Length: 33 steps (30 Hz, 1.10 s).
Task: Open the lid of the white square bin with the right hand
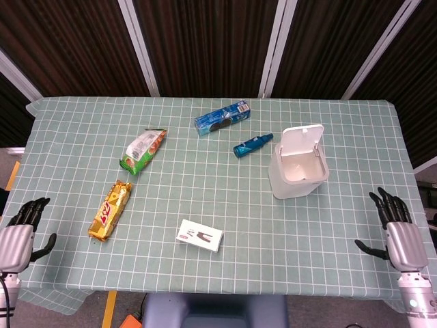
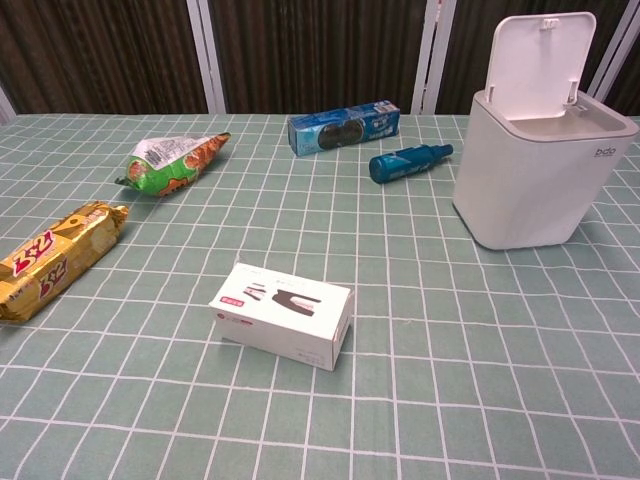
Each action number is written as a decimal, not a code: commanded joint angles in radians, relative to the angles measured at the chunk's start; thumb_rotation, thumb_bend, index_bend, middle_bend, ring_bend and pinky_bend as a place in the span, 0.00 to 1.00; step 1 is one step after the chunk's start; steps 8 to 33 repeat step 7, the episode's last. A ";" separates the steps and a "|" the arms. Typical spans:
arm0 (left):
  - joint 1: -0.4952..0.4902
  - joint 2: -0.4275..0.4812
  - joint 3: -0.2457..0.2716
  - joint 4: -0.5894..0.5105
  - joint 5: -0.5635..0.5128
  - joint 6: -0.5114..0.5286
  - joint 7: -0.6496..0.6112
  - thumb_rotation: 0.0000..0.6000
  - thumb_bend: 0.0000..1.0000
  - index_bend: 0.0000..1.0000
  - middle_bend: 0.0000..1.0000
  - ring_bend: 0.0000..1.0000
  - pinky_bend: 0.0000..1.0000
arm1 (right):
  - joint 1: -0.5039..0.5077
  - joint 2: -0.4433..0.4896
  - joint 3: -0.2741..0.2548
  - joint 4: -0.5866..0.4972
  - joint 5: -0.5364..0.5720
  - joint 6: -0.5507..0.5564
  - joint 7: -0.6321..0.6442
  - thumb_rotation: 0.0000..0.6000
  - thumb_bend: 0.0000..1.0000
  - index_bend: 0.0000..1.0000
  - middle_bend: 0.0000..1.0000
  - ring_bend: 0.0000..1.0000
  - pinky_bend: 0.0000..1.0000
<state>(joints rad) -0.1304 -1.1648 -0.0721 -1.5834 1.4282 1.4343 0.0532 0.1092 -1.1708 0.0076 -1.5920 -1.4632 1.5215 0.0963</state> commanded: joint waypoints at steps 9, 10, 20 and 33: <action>0.000 0.002 0.000 0.002 -0.002 -0.001 -0.009 1.00 0.41 0.10 0.10 0.09 0.27 | -0.009 -0.006 0.010 -0.004 -0.007 -0.009 -0.017 1.00 0.12 0.00 0.00 0.00 0.05; 0.000 0.002 0.000 0.002 -0.002 -0.001 -0.009 1.00 0.41 0.10 0.10 0.09 0.27 | -0.009 -0.006 0.010 -0.004 -0.007 -0.009 -0.017 1.00 0.12 0.00 0.00 0.00 0.05; 0.000 0.002 0.000 0.002 -0.002 -0.001 -0.009 1.00 0.41 0.10 0.10 0.09 0.27 | -0.009 -0.006 0.010 -0.004 -0.007 -0.009 -0.017 1.00 0.12 0.00 0.00 0.00 0.05; 0.000 0.002 0.000 0.002 -0.002 -0.001 -0.009 1.00 0.41 0.10 0.10 0.09 0.27 | -0.009 -0.006 0.010 -0.004 -0.007 -0.009 -0.017 1.00 0.12 0.00 0.00 0.00 0.05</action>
